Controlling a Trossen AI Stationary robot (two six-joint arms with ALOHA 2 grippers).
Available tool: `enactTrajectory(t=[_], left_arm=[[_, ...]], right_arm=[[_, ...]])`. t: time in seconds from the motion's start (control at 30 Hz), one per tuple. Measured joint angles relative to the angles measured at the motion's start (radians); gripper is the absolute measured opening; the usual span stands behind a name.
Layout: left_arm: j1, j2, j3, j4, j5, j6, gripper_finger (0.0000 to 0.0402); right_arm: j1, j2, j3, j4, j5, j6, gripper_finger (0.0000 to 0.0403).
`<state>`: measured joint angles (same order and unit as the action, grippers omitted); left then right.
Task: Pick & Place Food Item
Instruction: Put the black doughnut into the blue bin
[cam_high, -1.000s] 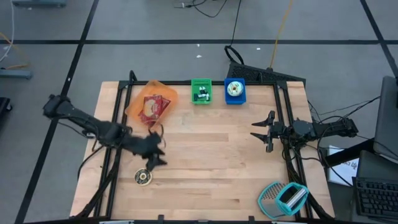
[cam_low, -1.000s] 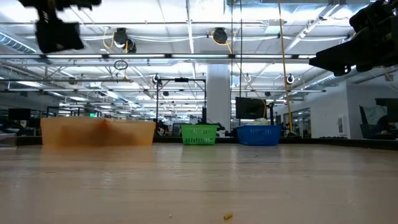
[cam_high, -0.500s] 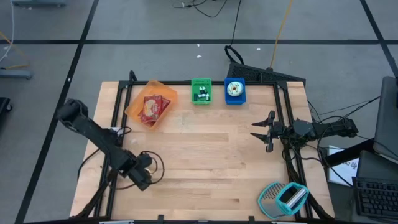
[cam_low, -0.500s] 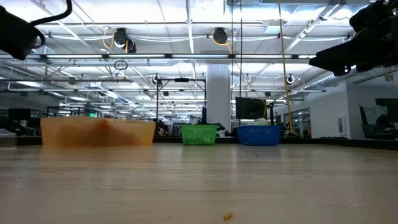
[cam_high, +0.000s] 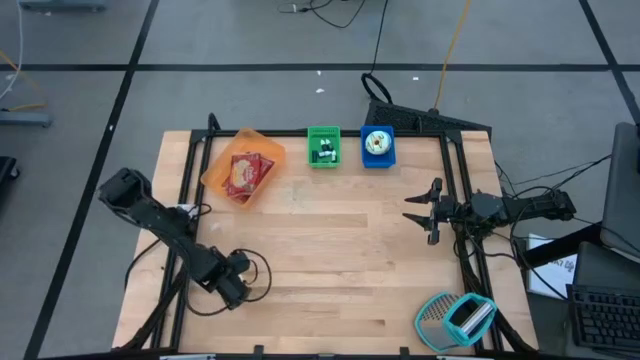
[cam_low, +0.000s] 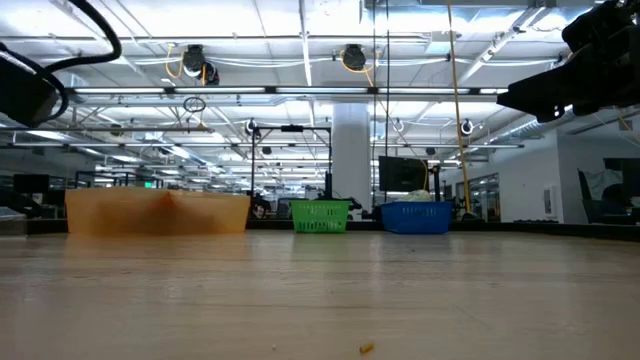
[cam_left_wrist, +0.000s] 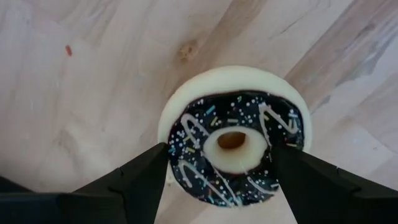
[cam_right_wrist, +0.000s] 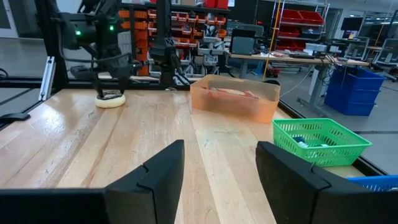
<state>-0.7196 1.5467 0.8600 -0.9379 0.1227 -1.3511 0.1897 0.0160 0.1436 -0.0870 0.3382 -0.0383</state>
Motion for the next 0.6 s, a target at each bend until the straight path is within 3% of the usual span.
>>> enactTrajectory(t=[0.43, 0.6], left_arm=[[0.039, 0.036, -0.001, 0.045, -0.054, 0.113, 0.0285], [0.048, 0.024, -0.002, 0.004, 0.043, 0.103, 0.0285]], right_arm=[[0.000, 0.000, 0.000, 0.000, 0.000, 0.000, 0.0187], [0.000, 0.000, 0.000, 0.000, 0.000, 0.000, 0.0187]])
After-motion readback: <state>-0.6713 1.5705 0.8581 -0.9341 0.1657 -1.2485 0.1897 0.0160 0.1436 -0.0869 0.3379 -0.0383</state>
